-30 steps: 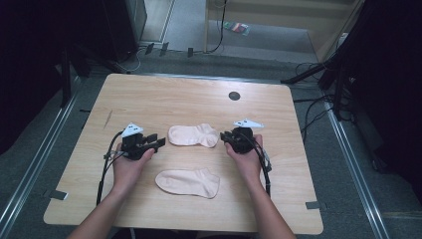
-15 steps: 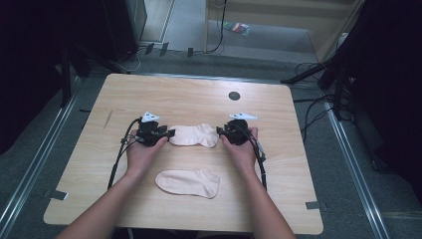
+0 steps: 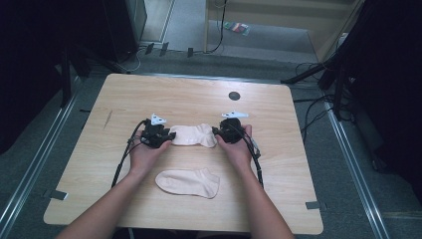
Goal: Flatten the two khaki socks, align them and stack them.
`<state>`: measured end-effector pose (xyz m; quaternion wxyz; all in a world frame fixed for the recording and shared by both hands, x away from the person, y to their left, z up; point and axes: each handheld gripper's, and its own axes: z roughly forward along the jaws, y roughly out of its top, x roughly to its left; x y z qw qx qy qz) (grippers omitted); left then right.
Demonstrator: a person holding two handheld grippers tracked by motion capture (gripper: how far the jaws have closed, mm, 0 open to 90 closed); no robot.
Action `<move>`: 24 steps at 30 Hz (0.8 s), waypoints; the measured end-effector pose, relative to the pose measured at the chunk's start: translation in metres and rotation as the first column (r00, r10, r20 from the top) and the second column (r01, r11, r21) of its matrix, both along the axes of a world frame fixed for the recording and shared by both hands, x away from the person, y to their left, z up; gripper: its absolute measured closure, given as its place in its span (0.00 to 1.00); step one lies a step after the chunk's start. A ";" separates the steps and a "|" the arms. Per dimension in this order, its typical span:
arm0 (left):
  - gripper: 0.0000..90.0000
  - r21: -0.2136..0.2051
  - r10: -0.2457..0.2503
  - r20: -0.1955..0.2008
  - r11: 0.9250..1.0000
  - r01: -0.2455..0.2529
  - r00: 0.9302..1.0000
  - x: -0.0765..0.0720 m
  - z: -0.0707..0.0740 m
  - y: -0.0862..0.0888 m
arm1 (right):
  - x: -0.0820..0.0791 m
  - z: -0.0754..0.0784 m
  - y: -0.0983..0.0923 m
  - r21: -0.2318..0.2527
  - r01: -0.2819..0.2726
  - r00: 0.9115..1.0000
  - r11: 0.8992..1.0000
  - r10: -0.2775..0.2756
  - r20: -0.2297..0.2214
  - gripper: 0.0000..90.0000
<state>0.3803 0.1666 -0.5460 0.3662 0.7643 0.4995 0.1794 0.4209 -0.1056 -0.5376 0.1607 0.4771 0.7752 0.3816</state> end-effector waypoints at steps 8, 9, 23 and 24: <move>0.85 0.019 -0.009 0.004 1.000 0.009 1.000 -0.001 0.000 -0.002 | 0.000 -0.004 0.002 -0.006 -0.025 1.000 1.000 0.025 -0.007 0.84; 0.89 0.013 -0.016 0.002 1.000 0.016 1.000 -0.001 0.000 -0.002 | -0.001 -0.005 0.002 0.000 -0.028 1.000 1.000 0.028 -0.008 0.87; 0.99 -0.024 -0.059 0.004 0.998 0.059 0.998 -0.004 0.009 0.005 | -0.010 0.004 0.000 0.022 -0.003 1.000 1.000 0.003 0.001 1.00; 0.99 -0.029 -0.062 0.007 0.998 0.062 0.998 -0.005 0.011 0.005 | -0.011 0.007 0.000 0.028 -0.007 1.000 1.000 0.006 0.008 1.00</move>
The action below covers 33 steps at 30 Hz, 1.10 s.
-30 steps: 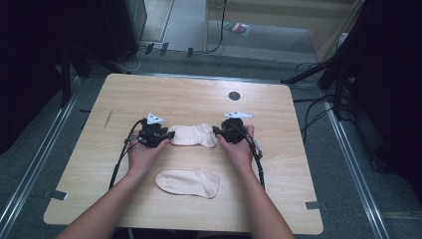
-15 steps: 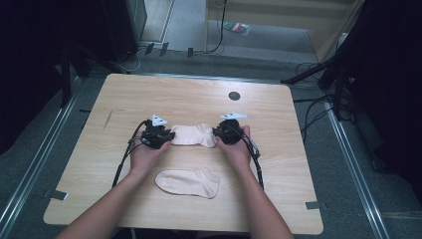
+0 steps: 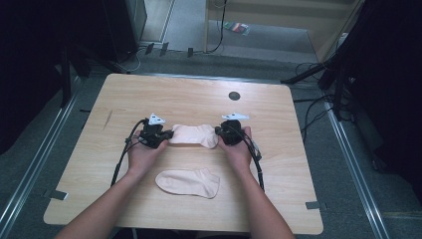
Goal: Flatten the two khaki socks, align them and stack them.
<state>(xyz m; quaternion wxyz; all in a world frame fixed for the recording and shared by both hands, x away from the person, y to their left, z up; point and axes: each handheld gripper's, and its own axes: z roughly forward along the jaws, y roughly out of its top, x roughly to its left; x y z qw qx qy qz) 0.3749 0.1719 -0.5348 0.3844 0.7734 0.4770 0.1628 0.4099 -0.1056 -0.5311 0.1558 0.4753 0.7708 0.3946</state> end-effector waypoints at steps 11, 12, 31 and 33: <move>0.99 -0.060 -0.018 0.026 0.998 0.019 1.000 -0.021 0.016 0.010 | -0.021 0.018 -0.001 0.034 -0.015 1.000 0.999 0.016 -0.020 1.00; 0.99 -0.068 -0.021 0.026 0.997 0.022 0.999 -0.024 0.017 0.010 | -0.023 0.019 -0.001 0.041 -0.013 1.000 0.999 0.014 -0.020 1.00; 0.99 -0.134 -0.062 0.048 0.989 0.068 0.997 -0.067 0.034 0.020 | -0.070 0.045 -0.012 0.135 -0.043 0.998 0.990 0.048 -0.036 1.00; 0.99 -0.133 -0.070 0.051 0.988 0.076 0.996 -0.072 0.036 0.021 | -0.075 0.047 -0.013 0.142 -0.045 0.998 0.989 0.051 -0.037 1.00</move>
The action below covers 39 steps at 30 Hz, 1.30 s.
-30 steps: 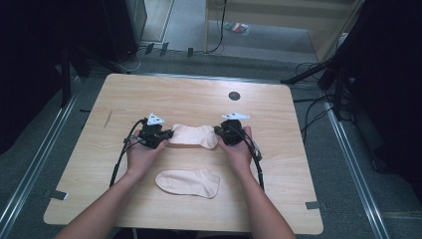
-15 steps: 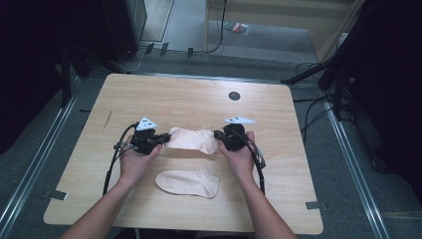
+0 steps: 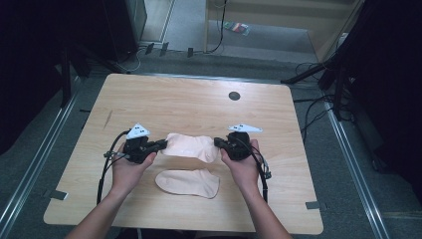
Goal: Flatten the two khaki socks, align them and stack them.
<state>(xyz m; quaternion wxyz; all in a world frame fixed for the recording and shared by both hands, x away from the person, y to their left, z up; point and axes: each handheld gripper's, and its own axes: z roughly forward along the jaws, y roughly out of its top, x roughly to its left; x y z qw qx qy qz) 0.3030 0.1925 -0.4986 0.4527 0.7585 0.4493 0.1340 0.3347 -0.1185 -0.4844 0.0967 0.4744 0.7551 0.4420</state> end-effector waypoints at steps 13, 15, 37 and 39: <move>0.99 -0.015 -0.015 0.009 1.000 0.015 1.000 -0.032 0.002 0.005 | -0.029 0.006 -0.001 0.023 -0.026 1.000 0.999 0.026 -0.004 1.00; 0.99 -0.018 -0.019 0.008 1.000 0.019 1.000 -0.037 0.002 0.005 | -0.034 0.006 -0.001 0.023 -0.032 0.999 0.999 0.032 0.000 1.00; 0.99 -0.036 -0.045 -0.006 0.998 0.045 0.999 -0.079 -0.008 0.009 | -0.076 -0.002 -0.005 0.045 -0.050 0.999 0.998 0.051 -0.020 1.00; 0.99 -0.040 -0.045 -0.011 0.998 0.045 0.999 -0.081 -0.010 0.010 | -0.078 -0.003 -0.004 0.047 -0.051 0.998 0.998 0.052 -0.023 1.00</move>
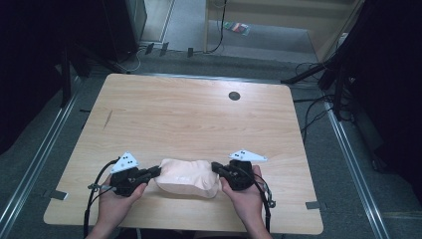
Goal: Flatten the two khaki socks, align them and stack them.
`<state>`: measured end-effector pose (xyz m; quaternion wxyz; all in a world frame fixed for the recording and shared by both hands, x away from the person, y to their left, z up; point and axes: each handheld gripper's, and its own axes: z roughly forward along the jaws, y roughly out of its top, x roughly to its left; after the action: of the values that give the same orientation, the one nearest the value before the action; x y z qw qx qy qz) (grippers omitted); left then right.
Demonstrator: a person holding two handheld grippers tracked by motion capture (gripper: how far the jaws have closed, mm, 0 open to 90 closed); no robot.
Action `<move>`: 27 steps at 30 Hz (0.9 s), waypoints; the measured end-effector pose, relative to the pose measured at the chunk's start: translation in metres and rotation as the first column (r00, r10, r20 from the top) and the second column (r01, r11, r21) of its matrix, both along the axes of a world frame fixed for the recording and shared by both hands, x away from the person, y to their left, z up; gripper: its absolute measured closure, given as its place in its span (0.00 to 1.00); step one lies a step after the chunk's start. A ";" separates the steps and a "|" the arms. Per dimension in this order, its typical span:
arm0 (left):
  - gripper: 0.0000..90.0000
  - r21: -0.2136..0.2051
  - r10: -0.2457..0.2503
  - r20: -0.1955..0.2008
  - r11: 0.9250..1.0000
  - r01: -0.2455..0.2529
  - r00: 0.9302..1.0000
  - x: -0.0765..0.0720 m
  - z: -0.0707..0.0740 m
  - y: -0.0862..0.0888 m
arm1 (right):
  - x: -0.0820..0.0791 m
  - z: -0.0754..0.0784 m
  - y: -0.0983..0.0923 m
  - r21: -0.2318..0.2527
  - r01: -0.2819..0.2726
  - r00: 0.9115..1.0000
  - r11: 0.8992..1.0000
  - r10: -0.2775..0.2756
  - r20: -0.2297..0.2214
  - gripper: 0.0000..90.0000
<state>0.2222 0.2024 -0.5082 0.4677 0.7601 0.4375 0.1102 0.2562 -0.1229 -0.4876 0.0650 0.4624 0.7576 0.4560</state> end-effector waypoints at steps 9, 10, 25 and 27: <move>0.99 0.038 -0.004 -0.026 0.999 0.005 1.000 -0.004 -0.016 -0.005 | -0.004 -0.021 -0.001 -0.027 -0.008 1.000 1.000 0.008 -0.002 1.00; 0.99 0.043 -0.006 -0.027 0.999 0.007 1.000 -0.004 -0.018 -0.006 | -0.004 -0.024 -0.001 -0.026 -0.007 1.000 1.000 0.007 -0.008 1.00; 0.99 0.087 0.001 -0.026 0.996 0.001 1.000 -0.001 -0.031 -0.014 | 0.004 -0.045 0.000 -0.064 -0.006 1.000 0.998 0.006 0.002 1.00; 0.98 0.089 0.002 -0.023 0.996 0.000 1.000 -0.001 -0.031 -0.015 | 0.004 -0.047 0.001 -0.074 -0.006 1.000 0.997 0.007 0.005 1.00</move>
<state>0.2211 0.1870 -0.5396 0.4283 0.7812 0.4378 0.1210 0.2607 -0.1222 -0.5349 0.0827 0.4561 0.7752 0.4292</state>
